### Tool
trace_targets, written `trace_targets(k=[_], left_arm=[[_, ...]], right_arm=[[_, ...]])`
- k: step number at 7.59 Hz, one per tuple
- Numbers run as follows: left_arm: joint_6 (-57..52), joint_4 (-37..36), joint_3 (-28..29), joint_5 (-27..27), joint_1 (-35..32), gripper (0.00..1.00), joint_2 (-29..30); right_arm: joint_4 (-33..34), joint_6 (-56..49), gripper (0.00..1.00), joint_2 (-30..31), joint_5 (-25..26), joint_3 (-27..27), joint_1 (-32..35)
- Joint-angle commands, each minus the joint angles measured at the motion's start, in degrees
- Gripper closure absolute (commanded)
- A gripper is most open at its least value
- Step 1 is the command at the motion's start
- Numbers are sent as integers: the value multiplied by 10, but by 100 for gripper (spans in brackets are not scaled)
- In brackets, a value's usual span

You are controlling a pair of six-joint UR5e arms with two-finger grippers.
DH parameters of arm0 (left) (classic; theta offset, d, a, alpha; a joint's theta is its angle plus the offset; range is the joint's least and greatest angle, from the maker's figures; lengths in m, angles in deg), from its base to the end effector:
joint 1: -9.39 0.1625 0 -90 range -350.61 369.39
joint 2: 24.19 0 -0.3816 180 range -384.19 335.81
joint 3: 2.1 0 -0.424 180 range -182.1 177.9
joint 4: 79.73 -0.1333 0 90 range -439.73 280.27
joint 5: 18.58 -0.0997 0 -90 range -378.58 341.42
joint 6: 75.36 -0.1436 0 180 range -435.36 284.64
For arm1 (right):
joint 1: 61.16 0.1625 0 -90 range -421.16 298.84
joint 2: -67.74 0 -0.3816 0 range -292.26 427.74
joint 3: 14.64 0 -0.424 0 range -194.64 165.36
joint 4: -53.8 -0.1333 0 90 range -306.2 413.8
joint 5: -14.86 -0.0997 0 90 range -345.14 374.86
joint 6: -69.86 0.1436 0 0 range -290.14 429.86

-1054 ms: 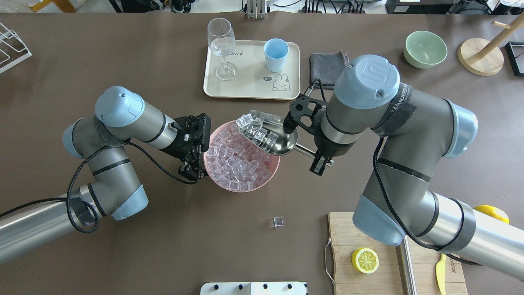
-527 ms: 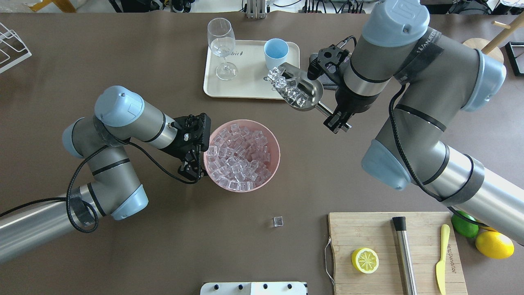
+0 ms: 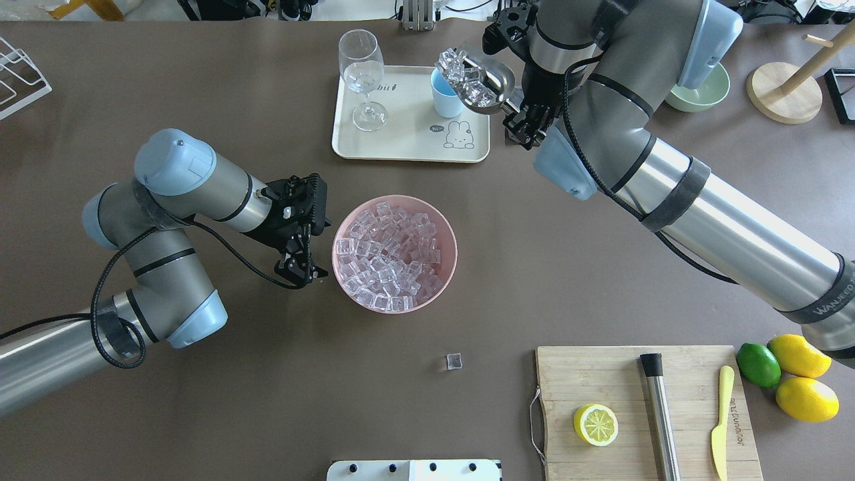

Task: Put ice in cup with scoop
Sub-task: 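Carry the filled scoop to the blue cup while the left arm withdraws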

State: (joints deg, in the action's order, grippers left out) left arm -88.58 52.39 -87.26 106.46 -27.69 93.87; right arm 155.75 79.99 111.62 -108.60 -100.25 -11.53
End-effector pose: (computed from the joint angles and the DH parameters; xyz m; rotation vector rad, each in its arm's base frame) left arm 0.5418 -0.4732 0.2905 0.9290 0.9641 1.3399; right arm -0.4365 -0.5970 0.1992 0.2170 -0.7447 -0.6533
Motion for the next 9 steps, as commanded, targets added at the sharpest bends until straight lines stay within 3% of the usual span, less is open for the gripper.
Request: trace_targets(k=[1,3,5,6,9], left_arm=[[-5,8,-12,27,-26,1,-34],[0,-5,-80,45,-39,1,-77],[-1,-196,-162,76,-70,1,-78],[-1,-247,-184,75,-83,1,-78],[0,-253,-183,92,-124,1,-109]], right_arm=[[56,-62,100,-34,-4,56,16],[117,-108,100,-53,1,73,20],[164,-145,100,-101,8,126,23],[169,-149,100,-111,19,138,23],[220,-214,100,-146,55,176,24]])
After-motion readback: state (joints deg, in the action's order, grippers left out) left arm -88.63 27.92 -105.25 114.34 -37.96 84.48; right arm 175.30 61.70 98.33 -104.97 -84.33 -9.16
